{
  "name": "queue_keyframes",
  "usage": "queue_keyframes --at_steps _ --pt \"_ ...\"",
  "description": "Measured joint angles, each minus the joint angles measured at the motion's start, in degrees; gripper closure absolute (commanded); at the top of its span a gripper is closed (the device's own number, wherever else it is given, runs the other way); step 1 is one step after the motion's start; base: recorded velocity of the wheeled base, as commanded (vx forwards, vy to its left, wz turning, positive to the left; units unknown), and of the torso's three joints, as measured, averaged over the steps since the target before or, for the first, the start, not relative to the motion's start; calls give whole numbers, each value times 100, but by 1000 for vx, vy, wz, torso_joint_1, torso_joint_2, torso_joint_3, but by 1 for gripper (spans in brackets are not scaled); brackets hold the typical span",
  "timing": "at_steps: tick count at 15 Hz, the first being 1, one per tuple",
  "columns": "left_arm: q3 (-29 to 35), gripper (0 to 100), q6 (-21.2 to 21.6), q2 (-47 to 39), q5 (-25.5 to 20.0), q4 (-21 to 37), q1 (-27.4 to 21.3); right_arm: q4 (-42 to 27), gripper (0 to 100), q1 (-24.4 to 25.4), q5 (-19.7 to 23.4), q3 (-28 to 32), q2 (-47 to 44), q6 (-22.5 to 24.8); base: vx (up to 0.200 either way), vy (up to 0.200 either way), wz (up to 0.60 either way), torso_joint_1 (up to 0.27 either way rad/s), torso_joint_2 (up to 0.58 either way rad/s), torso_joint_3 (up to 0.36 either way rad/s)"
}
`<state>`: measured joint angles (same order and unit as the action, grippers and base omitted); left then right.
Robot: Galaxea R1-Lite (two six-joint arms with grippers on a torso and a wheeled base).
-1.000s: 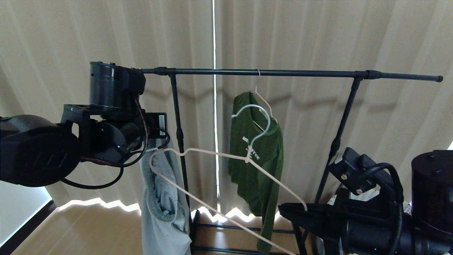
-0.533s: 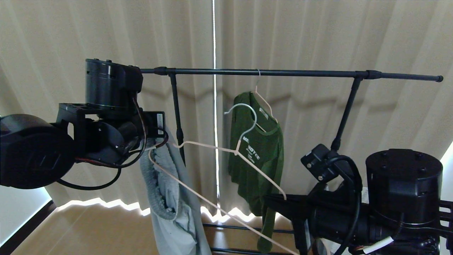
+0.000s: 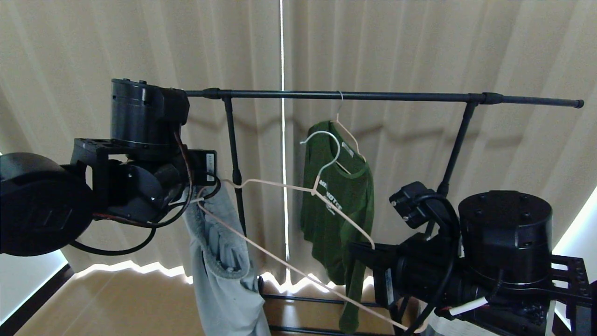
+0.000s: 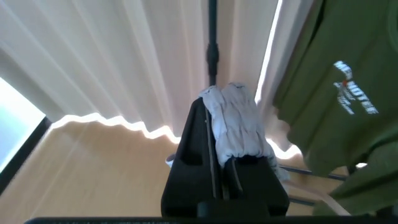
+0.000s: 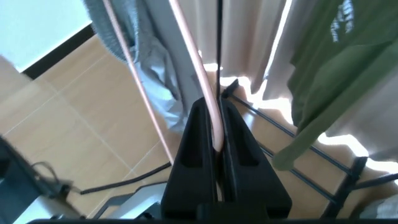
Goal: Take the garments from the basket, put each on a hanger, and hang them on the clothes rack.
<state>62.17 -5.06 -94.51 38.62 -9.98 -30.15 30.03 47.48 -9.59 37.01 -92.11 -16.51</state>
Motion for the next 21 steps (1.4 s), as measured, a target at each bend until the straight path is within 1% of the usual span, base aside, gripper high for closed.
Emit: queue_keyframes --at_steps 2,4,6,8,13,15,17,21 --pt "-24 100 33 46 9 284 -41 -13 100 -2 -99 160 -122 -35 0 0 0 0 0 0" --pt "-32 100 38 105 11 433 -91 -20 100 -7 -222 293 -254 -49 0 0 0 0 0 0" --pt "-40 100 35 182 7 653 -146 -11 100 -35 -252 380 -354 -56 0 0 0 0 0 0" --pt "-38 100 0 238 7 697 -262 32 100 -41 -252 446 -439 -104 0 0 0 0 0 0" --pt "48 100 -240 286 7 706 -756 90 100 -46 -255 651 -607 -128 0 0 0 0 0 0" --pt "216 100 -372 284 7 712 -855 121 100 -40 -256 719 -645 -128 0 0 0 0 0 0" --pt "450 100 -525 282 2 919 -1017 119 100 -18 -267 778 -700 -123 0 0 0 0 0 0" --pt "759 100 -785 293 0 1014 -1226 128 100 23 -278 806 -819 -130 0 0 0 0 0 0"
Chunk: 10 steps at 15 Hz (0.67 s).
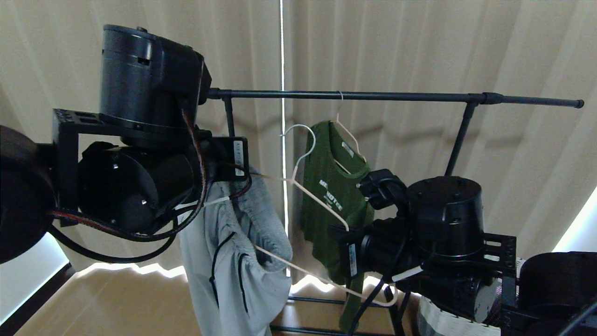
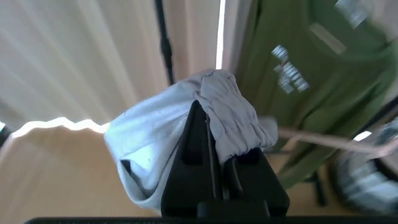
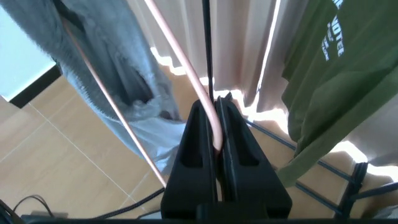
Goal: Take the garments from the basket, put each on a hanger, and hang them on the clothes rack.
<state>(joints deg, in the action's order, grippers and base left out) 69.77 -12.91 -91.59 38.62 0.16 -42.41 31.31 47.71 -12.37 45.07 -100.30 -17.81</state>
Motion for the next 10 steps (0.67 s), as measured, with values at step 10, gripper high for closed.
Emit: queue_keyframes --at_steps 10 --pt "-235 100 631 295 -1732 176 -450 222 100 -78 -7 -76 20 530 0 0 0 0 0 0"
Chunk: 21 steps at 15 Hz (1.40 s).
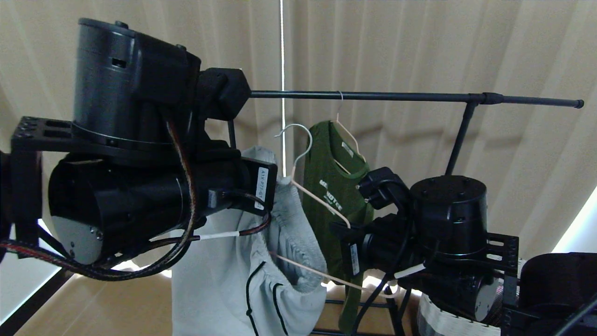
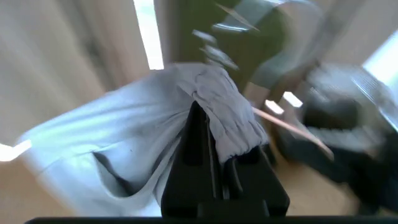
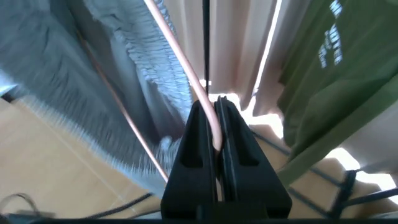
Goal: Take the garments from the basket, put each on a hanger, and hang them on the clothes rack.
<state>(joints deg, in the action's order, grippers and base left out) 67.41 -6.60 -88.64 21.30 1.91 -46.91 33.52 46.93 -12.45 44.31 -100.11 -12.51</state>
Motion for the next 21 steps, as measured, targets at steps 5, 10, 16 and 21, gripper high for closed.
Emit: queue_keyframes --at_steps 5,10,16,21 --pt "-402 100 189 256 -184 -17 35 492 100 -28 24 -77 195 239 0 0 0 0 0 0" --pt "-564 0 204 483 -288 -9 26 627 100 -50 49 -179 332 338 0 0 0 0 0 0" --pt "-728 0 224 639 -521 -41 11 640 100 -236 63 -250 686 316 0 0 0 0 0 0" --pt "-1185 0 1207 1111 -753 -369 223 613 100 -490 273 -468 1089 455 0 0 0 0 0 0"
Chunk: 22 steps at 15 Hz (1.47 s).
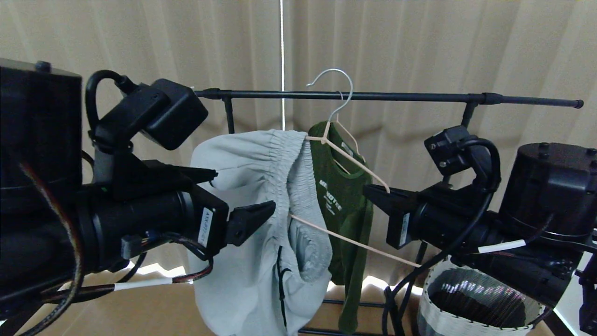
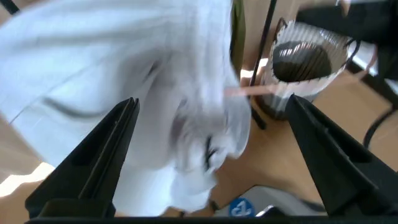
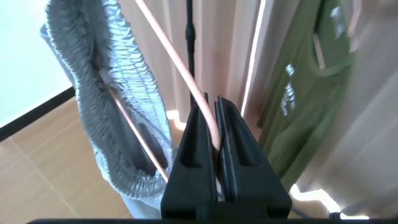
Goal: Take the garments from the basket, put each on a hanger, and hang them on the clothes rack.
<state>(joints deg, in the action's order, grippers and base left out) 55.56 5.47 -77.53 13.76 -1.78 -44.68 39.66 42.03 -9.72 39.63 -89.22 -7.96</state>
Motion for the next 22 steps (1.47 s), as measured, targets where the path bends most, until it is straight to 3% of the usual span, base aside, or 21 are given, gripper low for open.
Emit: queue_keyframes --at_steps 2,4,9,13,22 --pt "-240 0 1067 173 -161 -616 347 -38 100 -207 424 -236 226 167 0 0 0 0 0 0" --pt "-394 0 1940 260 -890 -1034 789 -57 100 -391 789 -389 411 272 0 0 0 0 0 0" --pt "-439 0 3432 154 -1814 -1150 1130 -52 100 -496 1023 -444 395 605 0 0 0 0 0 0" --pt "-218 0 3845 -212 -2021 -1157 1134 0 100 -488 1315 -400 354 801 0 0 0 0 0 0" --pt "-127 0 3856 -511 -2019 -1157 1154 22 100 -450 1860 -452 450 944 0 0 0 0 0 0"
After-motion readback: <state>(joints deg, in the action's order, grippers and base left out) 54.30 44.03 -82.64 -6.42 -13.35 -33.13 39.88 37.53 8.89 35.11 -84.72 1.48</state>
